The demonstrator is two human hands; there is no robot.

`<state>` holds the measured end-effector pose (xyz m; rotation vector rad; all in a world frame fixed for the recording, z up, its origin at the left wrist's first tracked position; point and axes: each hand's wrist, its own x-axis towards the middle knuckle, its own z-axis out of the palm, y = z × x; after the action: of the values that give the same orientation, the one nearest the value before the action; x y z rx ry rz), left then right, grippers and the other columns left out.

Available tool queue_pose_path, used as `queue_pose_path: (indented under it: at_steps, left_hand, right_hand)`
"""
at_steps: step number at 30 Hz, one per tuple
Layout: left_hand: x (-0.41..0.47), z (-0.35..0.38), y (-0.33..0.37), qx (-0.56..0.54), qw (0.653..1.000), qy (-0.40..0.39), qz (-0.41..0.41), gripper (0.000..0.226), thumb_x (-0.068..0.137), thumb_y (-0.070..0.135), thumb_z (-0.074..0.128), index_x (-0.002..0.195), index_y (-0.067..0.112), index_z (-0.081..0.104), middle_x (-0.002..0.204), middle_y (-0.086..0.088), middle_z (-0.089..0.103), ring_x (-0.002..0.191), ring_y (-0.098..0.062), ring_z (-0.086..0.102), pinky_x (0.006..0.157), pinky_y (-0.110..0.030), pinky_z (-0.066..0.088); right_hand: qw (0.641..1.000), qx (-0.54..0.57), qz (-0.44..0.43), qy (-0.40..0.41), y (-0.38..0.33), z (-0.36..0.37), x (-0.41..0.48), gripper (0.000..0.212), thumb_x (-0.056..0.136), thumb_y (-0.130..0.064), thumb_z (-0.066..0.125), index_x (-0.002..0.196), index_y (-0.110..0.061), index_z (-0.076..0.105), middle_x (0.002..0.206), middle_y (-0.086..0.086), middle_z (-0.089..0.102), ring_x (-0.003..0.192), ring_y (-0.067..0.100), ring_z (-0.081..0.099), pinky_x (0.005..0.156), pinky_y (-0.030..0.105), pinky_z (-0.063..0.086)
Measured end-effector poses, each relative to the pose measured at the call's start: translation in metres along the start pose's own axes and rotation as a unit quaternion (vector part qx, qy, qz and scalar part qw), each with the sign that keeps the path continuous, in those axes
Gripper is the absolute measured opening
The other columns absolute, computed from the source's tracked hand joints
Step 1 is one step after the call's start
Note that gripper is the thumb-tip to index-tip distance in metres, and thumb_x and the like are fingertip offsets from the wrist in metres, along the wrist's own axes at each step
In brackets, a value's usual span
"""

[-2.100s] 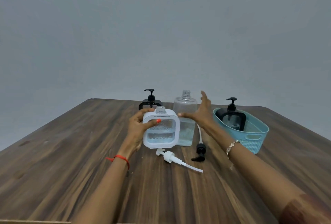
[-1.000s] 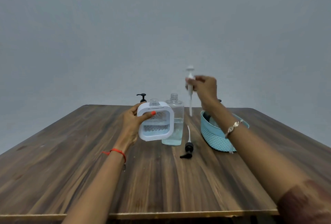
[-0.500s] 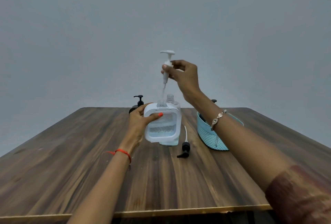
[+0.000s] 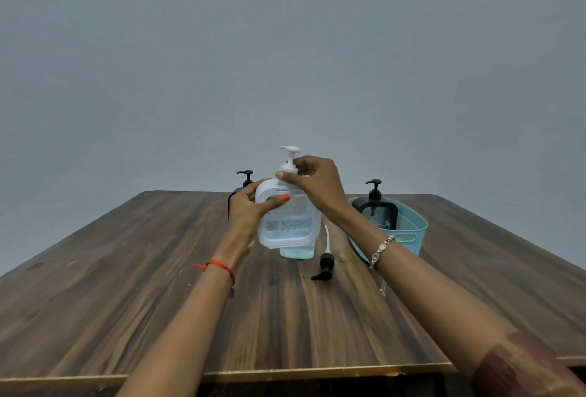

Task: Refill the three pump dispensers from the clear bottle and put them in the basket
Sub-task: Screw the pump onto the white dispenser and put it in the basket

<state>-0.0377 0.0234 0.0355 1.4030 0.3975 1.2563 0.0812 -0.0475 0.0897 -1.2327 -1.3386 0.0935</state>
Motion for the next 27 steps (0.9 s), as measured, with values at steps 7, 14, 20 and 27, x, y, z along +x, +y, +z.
queue_pose_path:
  at_steps: [7, 14, 20, 27]
  left_hand:
    - [-0.001, 0.001, -0.001, 0.005, 1.0, 0.006, 0.002, 0.037, 0.059, 0.013, 0.084, 0.091, 0.024, 0.068, 0.087, 0.0, 0.072, 0.075, -0.016, 0.069, 0.063, -0.028, 0.056]
    - [-0.004, 0.001, 0.0, -0.032, 0.999, 0.003, 0.0, 0.055, 0.044, 0.027, 0.086, 0.095, 0.018, 0.069, 0.084, 0.002, 0.074, 0.074, -0.016, 0.071, 0.059, -0.024, 0.055]
    - [-0.004, 0.0, -0.002, -0.033, 0.999, 0.005, 0.0, 0.059, 0.042, 0.028, 0.088, 0.096, 0.016, 0.069, 0.086, -0.003, 0.073, 0.076, -0.019, 0.07, 0.061, -0.028, 0.056]
    - [-0.005, 0.0, -0.003, -0.021, 1.0, -0.005, 0.007, 0.048, 0.049, 0.02, 0.087, 0.093, 0.018, 0.069, 0.084, -0.001, 0.073, 0.074, -0.017, 0.07, 0.061, -0.025, 0.055]
  right_hand:
    - [0.998, 0.055, 0.031, 0.025, 0.002, -0.005, -0.002, 0.014, 0.073, -0.021, 0.077, 0.084, -0.013, 0.074, 0.073, -0.006, 0.071, 0.066, -0.001, 0.066, 0.063, 0.007, 0.049]
    - [0.987, 0.124, 0.082, 0.054, 0.005, -0.007, -0.001, 0.018, 0.078, -0.005, 0.062, 0.062, -0.006, 0.07, 0.07, 0.014, 0.068, 0.072, 0.022, 0.061, 0.077, 0.038, 0.05]
    - [0.988, 0.106, 0.089, -0.072, 0.007, -0.015, 0.002, 0.022, 0.076, -0.003, 0.067, 0.083, -0.023, 0.073, 0.082, -0.007, 0.072, 0.075, 0.004, 0.067, 0.068, 0.014, 0.052]
    - [0.99, 0.081, 0.092, -0.067, 0.006, -0.012, 0.0, 0.014, 0.073, -0.024, 0.075, 0.079, -0.011, 0.074, 0.075, -0.001, 0.072, 0.068, 0.008, 0.066, 0.063, 0.019, 0.051]
